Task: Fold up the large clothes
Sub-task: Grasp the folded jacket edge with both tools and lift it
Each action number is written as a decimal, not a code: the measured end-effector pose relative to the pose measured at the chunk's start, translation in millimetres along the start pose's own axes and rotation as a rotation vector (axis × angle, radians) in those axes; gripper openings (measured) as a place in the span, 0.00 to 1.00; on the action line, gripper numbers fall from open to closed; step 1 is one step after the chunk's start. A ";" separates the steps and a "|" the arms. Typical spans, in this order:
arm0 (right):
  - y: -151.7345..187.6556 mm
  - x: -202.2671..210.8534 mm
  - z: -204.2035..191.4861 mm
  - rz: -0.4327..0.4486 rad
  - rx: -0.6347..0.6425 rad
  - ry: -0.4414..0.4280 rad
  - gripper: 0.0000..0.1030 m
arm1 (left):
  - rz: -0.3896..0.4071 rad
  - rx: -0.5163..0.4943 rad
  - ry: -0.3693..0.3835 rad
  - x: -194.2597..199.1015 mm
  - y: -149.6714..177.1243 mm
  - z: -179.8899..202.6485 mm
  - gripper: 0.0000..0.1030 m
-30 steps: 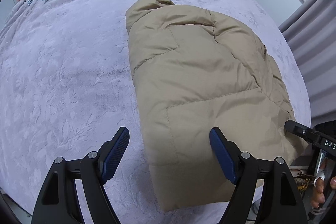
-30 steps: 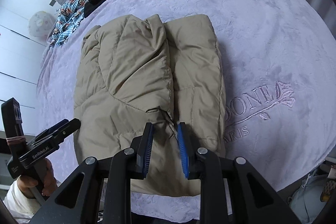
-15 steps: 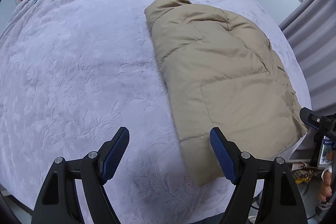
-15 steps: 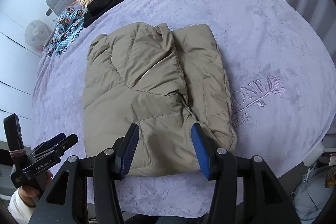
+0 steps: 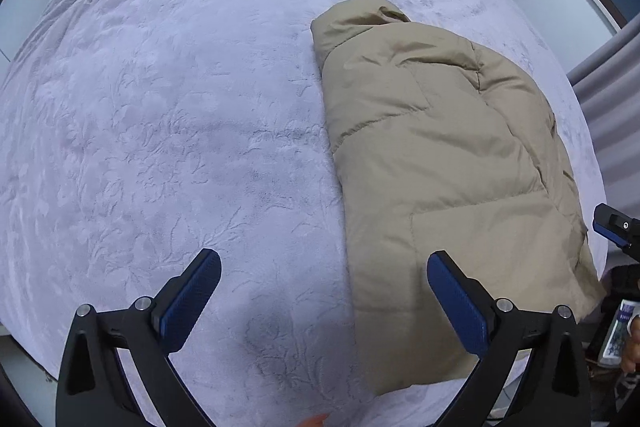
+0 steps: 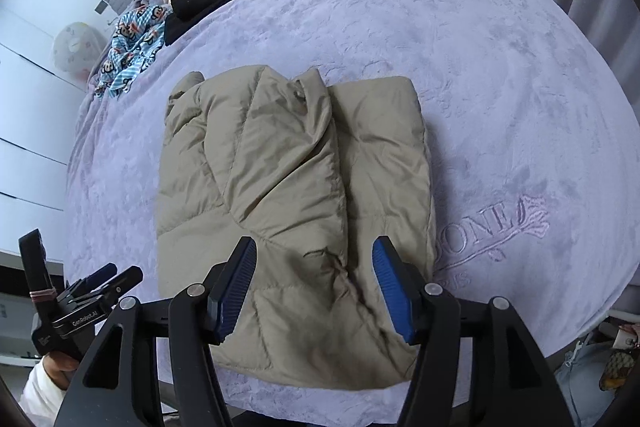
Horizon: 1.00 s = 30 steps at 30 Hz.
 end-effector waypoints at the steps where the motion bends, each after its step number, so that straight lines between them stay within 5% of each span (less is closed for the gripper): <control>1: -5.7 -2.4 3.3 -0.007 0.002 -0.003 0.62 | -0.002 0.009 -0.003 -1.2 -2.2 3.1 1.00; 3: -16.3 -8.1 9.9 -0.027 0.005 -0.011 0.67 | -0.012 0.031 -0.001 -4.7 -7.0 7.5 1.00; 5: -25.0 -13.5 17.0 -0.040 0.006 -0.020 0.82 | -0.011 0.035 0.004 -8.1 -11.4 13.0 1.00; 19: -48.2 -42.2 64.1 -0.116 -0.026 -0.098 0.86 | -0.032 0.038 0.026 -25.5 -30.4 31.1 1.00; 30: -48.0 -67.9 81.5 -0.195 -0.081 -0.234 0.86 | -0.109 0.089 0.267 -48.7 -38.4 36.6 1.00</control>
Point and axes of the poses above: each gripper's, at about its wrist camera, not at the fingertips, and x roughly against the way its jaws point, z to its right, y to its underside, the point moved 6 cm from there along -x, roughly the way its jaws point
